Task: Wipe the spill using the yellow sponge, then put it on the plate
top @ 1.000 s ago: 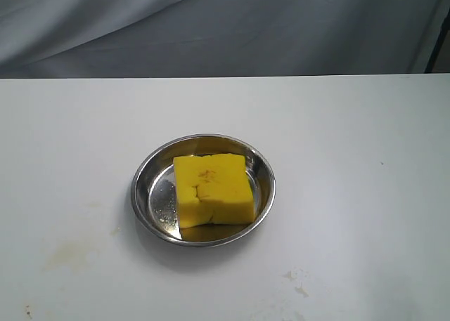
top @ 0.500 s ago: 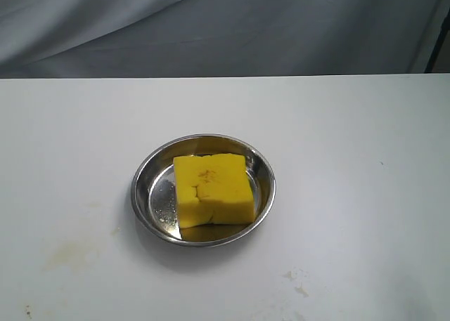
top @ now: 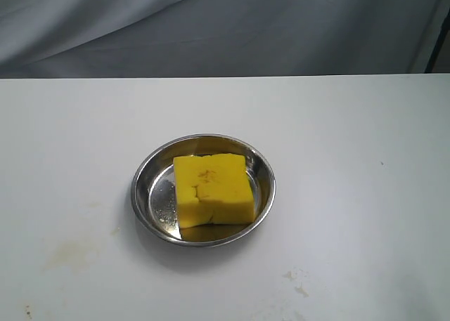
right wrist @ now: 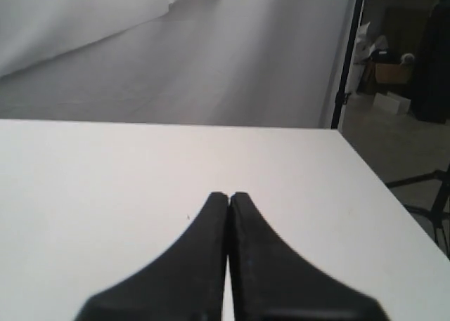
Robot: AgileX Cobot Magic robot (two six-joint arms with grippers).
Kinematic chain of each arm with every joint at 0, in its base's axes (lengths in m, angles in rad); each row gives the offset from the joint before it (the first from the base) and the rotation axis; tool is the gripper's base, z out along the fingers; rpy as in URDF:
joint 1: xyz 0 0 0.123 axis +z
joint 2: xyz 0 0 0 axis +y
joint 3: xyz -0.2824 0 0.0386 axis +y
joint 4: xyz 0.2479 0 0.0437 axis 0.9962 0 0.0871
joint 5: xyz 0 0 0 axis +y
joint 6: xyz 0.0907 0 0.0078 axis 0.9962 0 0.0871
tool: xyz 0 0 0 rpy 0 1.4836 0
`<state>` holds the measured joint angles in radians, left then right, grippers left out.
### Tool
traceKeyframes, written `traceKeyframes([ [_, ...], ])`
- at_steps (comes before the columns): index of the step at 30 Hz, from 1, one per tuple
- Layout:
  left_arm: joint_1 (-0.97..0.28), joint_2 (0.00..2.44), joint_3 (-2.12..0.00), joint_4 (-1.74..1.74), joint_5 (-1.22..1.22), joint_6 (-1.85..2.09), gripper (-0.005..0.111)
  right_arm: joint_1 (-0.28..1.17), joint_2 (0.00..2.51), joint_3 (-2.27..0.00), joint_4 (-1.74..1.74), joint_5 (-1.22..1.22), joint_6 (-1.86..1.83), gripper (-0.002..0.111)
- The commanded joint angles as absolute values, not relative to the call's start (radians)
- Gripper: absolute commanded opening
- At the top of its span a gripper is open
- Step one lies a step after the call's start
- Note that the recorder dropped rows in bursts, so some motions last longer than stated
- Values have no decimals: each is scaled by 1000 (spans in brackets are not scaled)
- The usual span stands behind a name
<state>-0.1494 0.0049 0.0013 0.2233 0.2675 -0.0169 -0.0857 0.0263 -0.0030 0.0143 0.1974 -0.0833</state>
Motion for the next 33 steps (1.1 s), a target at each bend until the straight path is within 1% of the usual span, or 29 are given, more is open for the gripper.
traceKeyframes([
  [1,-150,0,0,218,266,-22,0,-92,21,0,0,316,-83,0],
  [33,-150,0,0,218,266,-22,0,-92,21,0,0,319,-79,0],
])
